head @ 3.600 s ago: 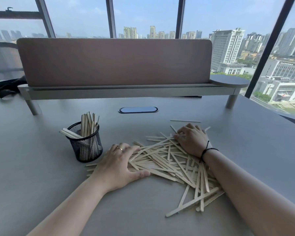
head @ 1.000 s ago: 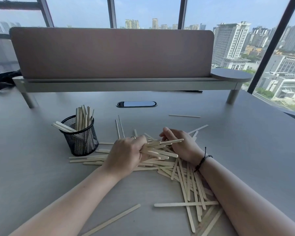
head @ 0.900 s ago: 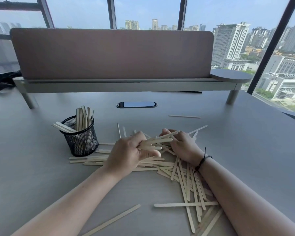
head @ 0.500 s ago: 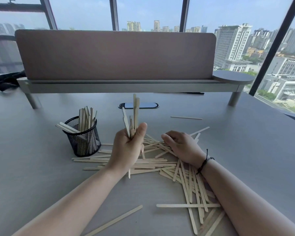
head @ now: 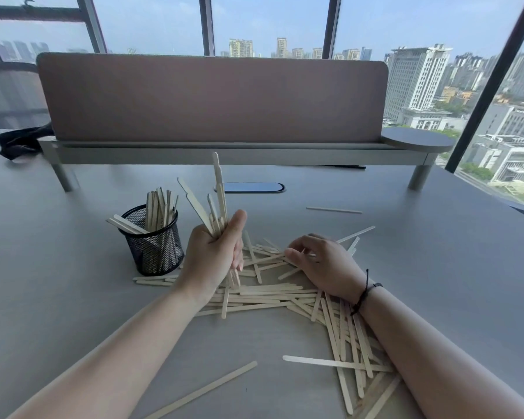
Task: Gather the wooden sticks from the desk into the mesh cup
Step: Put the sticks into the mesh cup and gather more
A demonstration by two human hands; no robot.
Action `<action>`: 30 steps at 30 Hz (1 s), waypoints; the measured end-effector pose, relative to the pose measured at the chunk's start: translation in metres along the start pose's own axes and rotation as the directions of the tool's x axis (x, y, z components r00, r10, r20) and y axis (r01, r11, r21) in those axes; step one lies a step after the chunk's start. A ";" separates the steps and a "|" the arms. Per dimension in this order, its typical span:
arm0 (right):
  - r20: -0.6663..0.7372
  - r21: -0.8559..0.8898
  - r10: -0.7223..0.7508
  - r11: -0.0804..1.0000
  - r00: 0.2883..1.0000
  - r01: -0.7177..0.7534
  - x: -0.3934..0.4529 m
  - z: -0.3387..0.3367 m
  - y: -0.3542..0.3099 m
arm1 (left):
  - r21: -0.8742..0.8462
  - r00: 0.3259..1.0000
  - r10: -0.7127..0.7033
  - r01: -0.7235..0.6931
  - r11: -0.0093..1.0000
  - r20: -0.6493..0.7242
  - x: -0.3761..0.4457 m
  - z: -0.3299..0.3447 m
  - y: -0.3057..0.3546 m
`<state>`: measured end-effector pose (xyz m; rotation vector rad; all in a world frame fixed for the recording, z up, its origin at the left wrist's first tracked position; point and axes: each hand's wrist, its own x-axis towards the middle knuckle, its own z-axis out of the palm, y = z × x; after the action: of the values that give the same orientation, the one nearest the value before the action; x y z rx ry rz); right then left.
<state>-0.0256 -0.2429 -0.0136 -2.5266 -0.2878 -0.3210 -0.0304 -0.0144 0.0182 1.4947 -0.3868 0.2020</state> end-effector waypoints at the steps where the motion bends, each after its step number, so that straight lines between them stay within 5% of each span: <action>1: -0.006 -0.017 -0.009 1.000 1.000 0.009 -0.001 0.000 0.000 | 0.045 1.000 0.011 -0.012 0.999 0.011 0.000 0.000 -0.001; 17: -0.002 -0.072 -0.042 0.997 0.999 0.042 -0.006 -0.002 -0.006 | 0.209 0.998 0.055 -0.060 0.976 0.030 -0.005 0.009 -0.008; 24: 0.166 -0.196 -0.023 0.979 0.986 0.056 -0.010 -0.010 -0.015 | -0.115 0.997 -0.063 0.057 0.992 -0.052 -0.003 0.008 0.016; 30: 0.317 -0.251 -0.069 0.956 0.946 0.154 -0.015 -0.002 -0.046 | 0.109 0.995 0.016 -0.027 0.994 0.101 -0.009 -0.006 0.028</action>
<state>-0.0523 -0.2081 0.0073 -2.8394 -0.5437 -0.0074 -0.0479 -0.0058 0.0408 1.6138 -0.4785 0.1677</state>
